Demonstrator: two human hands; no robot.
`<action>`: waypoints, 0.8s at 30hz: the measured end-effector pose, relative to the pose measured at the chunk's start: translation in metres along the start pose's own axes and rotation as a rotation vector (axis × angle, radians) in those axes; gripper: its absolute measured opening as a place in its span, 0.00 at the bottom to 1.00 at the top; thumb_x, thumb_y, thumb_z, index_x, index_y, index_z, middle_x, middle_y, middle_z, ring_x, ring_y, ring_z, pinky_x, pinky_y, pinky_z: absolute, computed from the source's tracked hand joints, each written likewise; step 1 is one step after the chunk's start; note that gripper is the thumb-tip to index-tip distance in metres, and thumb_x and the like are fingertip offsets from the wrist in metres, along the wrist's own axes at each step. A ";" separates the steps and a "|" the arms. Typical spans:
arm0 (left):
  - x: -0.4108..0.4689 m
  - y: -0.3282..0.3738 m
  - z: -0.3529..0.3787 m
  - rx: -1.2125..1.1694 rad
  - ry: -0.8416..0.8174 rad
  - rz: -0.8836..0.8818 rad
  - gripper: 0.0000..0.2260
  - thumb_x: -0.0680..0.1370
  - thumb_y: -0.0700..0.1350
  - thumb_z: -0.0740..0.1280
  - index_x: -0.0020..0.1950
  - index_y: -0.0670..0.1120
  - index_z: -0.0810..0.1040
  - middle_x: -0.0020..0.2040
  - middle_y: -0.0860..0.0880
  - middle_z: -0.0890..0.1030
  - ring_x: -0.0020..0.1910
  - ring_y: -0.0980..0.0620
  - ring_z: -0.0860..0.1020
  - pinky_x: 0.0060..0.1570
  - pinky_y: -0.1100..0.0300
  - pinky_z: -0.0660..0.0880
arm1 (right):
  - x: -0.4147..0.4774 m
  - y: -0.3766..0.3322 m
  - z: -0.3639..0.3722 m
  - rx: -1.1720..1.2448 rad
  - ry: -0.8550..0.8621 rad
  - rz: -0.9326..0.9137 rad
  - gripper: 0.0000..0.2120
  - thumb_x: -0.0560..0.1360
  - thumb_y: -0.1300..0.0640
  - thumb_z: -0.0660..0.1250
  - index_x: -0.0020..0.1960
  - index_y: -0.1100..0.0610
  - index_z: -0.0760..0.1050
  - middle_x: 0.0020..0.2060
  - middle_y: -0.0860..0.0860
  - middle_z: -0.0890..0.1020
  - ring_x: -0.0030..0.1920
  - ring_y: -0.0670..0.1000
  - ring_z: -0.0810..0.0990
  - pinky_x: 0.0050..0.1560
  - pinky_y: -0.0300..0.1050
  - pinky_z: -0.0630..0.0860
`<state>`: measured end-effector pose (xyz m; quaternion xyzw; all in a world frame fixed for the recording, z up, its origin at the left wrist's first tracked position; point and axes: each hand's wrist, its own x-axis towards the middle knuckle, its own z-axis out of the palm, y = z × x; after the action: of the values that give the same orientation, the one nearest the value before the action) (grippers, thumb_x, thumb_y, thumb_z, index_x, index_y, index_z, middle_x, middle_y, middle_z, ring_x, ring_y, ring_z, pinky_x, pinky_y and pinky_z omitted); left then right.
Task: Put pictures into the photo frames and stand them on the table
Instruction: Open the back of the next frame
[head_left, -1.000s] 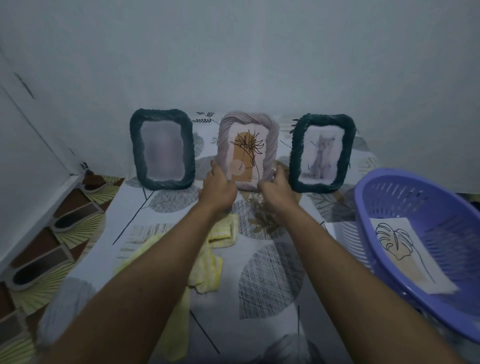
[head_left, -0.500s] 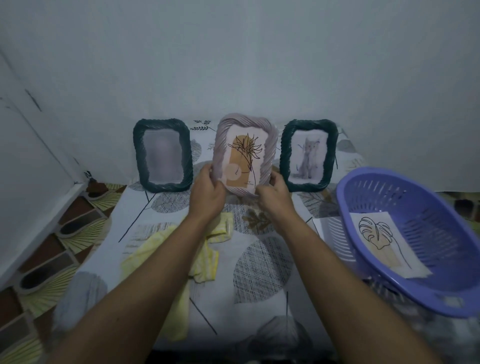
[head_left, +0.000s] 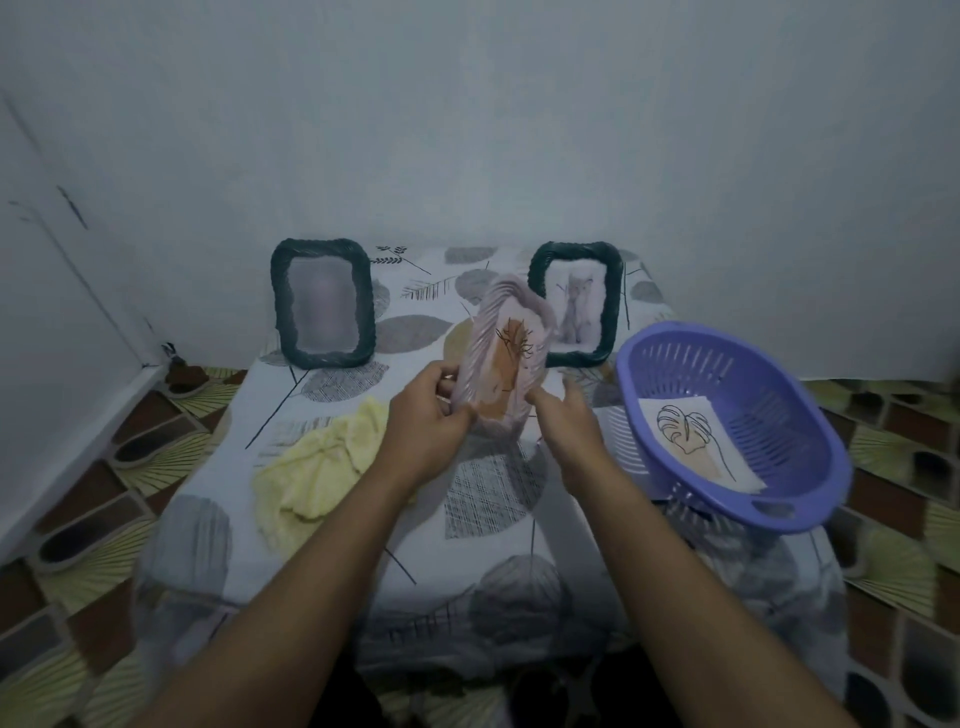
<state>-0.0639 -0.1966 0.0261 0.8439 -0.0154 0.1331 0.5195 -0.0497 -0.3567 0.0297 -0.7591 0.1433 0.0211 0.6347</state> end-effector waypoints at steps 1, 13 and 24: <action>-0.006 0.004 0.003 0.009 0.012 0.003 0.15 0.73 0.37 0.72 0.59 0.48 0.79 0.41 0.55 0.79 0.32 0.64 0.76 0.36 0.67 0.75 | -0.003 -0.001 -0.002 -0.044 0.068 -0.102 0.26 0.79 0.52 0.66 0.74 0.54 0.65 0.69 0.51 0.72 0.69 0.55 0.71 0.62 0.49 0.71; -0.047 0.028 0.036 0.287 0.023 0.327 0.12 0.74 0.41 0.73 0.55 0.42 0.78 0.42 0.48 0.80 0.41 0.46 0.79 0.42 0.49 0.77 | -0.021 -0.028 -0.018 -0.180 0.262 -0.326 0.10 0.72 0.50 0.74 0.44 0.57 0.81 0.36 0.48 0.84 0.39 0.46 0.83 0.36 0.33 0.73; -0.044 0.041 -0.003 0.117 0.177 0.104 0.11 0.79 0.48 0.65 0.39 0.46 0.81 0.32 0.53 0.77 0.33 0.61 0.73 0.33 0.67 0.65 | -0.020 -0.003 -0.039 -0.026 0.283 -0.178 0.10 0.77 0.56 0.69 0.47 0.62 0.84 0.41 0.57 0.85 0.47 0.57 0.83 0.48 0.52 0.80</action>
<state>-0.1135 -0.2178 0.0521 0.8558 -0.0054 0.2343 0.4613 -0.0743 -0.3899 0.0443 -0.7722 0.1629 -0.1406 0.5978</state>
